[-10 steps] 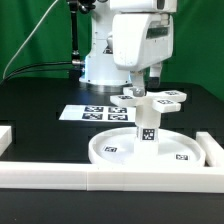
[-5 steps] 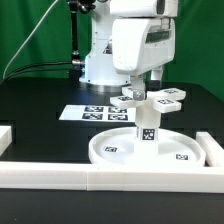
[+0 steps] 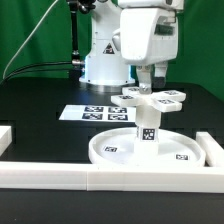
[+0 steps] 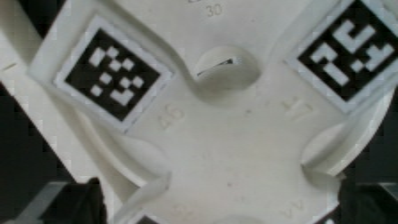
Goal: Assemble round table
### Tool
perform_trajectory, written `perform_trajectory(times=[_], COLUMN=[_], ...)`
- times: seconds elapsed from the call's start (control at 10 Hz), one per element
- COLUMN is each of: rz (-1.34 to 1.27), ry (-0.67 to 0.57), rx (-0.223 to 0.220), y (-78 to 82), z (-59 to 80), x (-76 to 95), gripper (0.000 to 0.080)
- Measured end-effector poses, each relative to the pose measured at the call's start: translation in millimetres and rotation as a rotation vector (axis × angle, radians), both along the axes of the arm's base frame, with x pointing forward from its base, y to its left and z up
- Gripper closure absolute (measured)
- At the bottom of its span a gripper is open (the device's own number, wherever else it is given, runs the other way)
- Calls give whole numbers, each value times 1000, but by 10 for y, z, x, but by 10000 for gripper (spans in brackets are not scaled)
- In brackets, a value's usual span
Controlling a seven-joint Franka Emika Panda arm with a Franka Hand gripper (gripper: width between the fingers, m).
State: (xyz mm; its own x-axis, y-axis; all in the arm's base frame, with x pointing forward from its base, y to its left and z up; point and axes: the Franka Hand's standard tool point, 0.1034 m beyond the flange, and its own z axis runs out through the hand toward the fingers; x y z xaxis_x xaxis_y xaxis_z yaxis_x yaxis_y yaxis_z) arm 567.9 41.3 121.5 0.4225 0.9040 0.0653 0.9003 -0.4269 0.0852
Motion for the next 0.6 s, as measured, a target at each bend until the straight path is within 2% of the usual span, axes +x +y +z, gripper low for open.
perform_trajectory(times=[0.3, 0.6], rz=[3, 50], ry=[-3, -29], rx=[-2, -24], y=[-15, -9], z=[-24, -82], x=[1, 6], gripper=[151, 151])
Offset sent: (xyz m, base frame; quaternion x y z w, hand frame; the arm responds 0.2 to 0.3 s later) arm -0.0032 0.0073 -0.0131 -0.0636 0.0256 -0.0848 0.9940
